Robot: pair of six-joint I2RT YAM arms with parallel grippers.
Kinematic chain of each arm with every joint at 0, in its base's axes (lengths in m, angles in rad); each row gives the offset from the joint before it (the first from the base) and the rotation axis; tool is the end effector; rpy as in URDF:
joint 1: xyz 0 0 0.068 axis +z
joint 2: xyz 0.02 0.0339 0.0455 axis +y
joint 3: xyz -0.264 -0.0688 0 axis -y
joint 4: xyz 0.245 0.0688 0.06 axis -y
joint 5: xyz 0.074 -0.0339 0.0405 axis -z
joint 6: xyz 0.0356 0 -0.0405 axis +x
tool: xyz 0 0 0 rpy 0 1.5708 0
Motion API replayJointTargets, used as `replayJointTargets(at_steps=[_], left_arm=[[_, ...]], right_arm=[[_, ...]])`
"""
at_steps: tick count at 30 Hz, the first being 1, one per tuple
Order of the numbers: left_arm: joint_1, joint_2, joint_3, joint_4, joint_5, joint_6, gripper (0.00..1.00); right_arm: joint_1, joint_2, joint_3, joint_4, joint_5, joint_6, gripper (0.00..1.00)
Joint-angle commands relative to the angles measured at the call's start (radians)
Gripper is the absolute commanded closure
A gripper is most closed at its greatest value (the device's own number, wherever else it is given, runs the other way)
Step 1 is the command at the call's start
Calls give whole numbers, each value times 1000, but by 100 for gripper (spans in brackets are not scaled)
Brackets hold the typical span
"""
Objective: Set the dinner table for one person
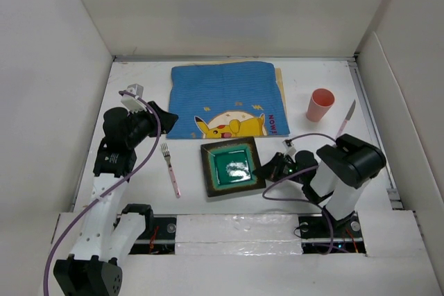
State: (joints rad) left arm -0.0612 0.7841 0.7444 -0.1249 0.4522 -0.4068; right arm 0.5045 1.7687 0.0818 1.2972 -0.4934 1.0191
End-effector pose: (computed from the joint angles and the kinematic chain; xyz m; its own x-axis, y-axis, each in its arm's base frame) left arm 0.1836 -0.0268 0.3328 -0.3422 -0.3356 -0.8776 0.3809 0.8043 -0.4561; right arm 0.1674 0.1117 0.0820 -0.8635 0.3800 -0.3316 -0.1409 0.4495 0.8821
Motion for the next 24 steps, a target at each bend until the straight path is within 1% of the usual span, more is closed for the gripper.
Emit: replayJointTargets(at_steps=[1, 2, 4, 5, 6, 8, 9, 10, 11, 12, 14, 15, 17, 18, 19, 21, 22, 24], left_arm=[[9, 6, 22, 24, 13, 14, 60], [9, 9, 24, 25, 19, 13, 60], [9, 4, 18, 30, 26, 11, 60], [9, 1, 19, 28, 22, 11, 60], [9, 9, 23, 22, 14, 11, 60], [9, 17, 29, 19, 11, 13, 60], [18, 12, 26, 24, 14, 11, 60], [18, 6, 23, 22, 14, 11, 60], [18, 1, 23, 22, 10, 11, 60], [18, 10, 27, 19, 8, 11, 60], [18, 12, 26, 22, 13, 11, 60], [18, 6, 24, 27, 19, 8, 60], [18, -2, 19, 27, 14, 8, 60], [18, 6, 21, 21, 11, 10, 60], [18, 9, 26, 19, 6, 10, 60], [18, 9, 21, 27, 17, 8, 60], [18, 7, 18, 28, 22, 6, 60], [18, 12, 19, 22, 14, 8, 60]], right_arm=[[23, -6, -34, 232, -82, 71, 100], [34, -44, -31, 243, -83, 94, 100], [70, -101, 5, 209, -85, 127, 100], [83, -183, 21, 168, -80, 130, 100], [95, -236, 59, 49, -59, 130, 100], [129, -358, 120, -136, -22, 78, 100], [140, -493, 165, -387, 25, 41, 100], [140, -550, 281, -529, 67, -64, 100], [150, -604, 335, -653, 120, -117, 100], [126, -665, 405, -761, 200, -163, 100], [103, -673, 455, -771, 197, -181, 100], [56, -635, 481, -779, 179, -204, 100], [22, -574, 566, -785, 177, -223, 100], [11, -539, 590, -758, 171, -229, 100], [-3, -463, 616, -738, 168, -222, 100], [-17, -385, 696, -684, 179, -211, 100], [-17, -309, 728, -675, 179, -202, 100], [-32, -243, 809, -618, 170, -163, 100]])
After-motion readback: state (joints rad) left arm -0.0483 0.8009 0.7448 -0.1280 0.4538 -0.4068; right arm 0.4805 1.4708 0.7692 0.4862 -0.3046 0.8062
